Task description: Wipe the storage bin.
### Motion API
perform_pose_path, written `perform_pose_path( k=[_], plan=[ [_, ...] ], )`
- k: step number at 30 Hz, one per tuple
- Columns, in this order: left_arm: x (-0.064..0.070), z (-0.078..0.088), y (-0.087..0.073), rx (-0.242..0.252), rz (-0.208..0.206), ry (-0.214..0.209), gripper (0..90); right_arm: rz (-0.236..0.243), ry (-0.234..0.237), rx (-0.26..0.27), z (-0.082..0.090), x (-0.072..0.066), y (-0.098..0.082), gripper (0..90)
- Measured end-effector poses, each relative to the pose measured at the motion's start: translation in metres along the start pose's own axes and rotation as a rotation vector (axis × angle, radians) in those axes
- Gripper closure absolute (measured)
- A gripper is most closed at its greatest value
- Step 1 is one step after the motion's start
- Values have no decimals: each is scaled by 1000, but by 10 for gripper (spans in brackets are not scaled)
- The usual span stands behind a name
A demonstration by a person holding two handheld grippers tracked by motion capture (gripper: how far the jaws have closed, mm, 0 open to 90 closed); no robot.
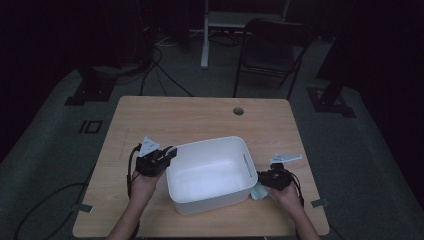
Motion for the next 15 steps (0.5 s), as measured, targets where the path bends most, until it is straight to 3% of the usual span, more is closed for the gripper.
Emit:
perform_pose_path(
  k=[2,4,8,10,15],
  plan=[
    [0,0,0,0,2,1,763,-6,-19,-33,-8,4,-2,837],
    [0,0,0,-2,-1,-2,763,-13,-10,-38,-8,6,-1,837],
    [0,0,0,-1,-3,-8,763,-7,36,28,3,4,12,837],
    [1,-1,0,0,1,-3,763,23,14,5,1,2,18,838],
    [1,-1,0,2,5,2,762,-30,8,-35,-16,15,12,839]
  ],
)
Point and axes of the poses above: each handheld gripper's, and its own axes: z roughly backward along the jaws, y roughly out of its top, x roughly to its right, the point moved 2 cm from there along -z, roughly forward along the jaws, and after that the axes turned 5 degrees about -z, right-handed, at the moved point
